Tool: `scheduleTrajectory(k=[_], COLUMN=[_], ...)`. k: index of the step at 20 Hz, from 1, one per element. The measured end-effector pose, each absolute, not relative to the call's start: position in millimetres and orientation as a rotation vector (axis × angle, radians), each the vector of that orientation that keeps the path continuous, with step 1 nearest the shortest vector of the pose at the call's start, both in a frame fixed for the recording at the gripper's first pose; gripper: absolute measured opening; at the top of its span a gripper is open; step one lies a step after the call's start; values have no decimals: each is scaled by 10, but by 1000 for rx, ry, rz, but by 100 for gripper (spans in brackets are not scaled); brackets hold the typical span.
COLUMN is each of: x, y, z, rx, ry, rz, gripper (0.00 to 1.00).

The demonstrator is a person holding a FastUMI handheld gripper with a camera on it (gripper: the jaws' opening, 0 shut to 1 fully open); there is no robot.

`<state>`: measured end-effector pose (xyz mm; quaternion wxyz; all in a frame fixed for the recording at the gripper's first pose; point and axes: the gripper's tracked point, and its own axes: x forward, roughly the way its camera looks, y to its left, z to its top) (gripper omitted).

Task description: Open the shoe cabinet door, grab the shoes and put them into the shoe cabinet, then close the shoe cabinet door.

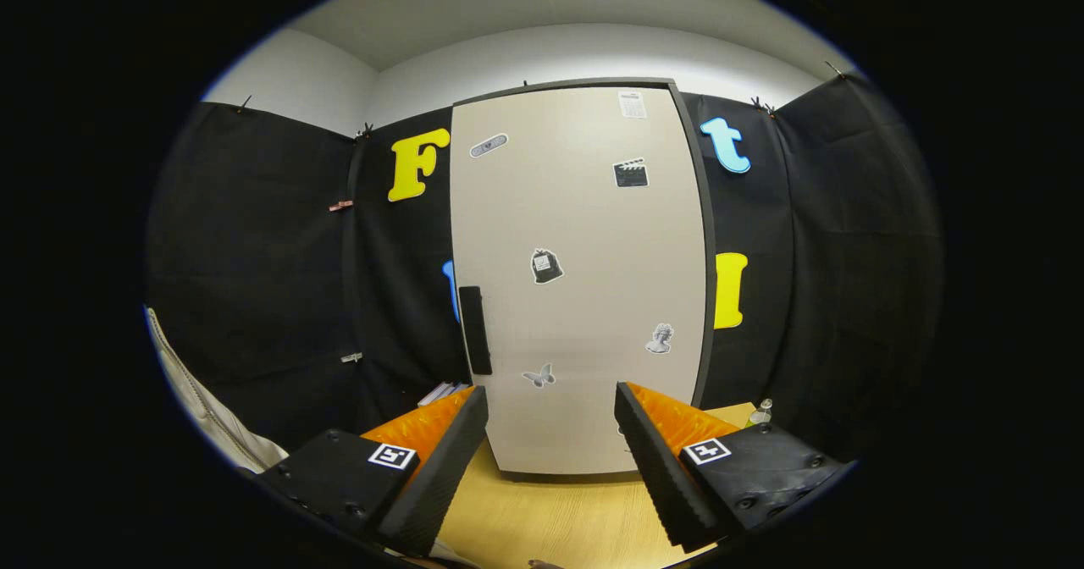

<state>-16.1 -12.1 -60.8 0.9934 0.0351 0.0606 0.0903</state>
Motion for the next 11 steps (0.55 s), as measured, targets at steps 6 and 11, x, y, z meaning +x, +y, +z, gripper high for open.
scheduleTrajectory(k=[6, 11], x=[-168, -183], y=[-73, -49], z=[-609, -621], rx=[71, 73], ry=[122, 126], rz=[183, 183], gripper=[98, 98])
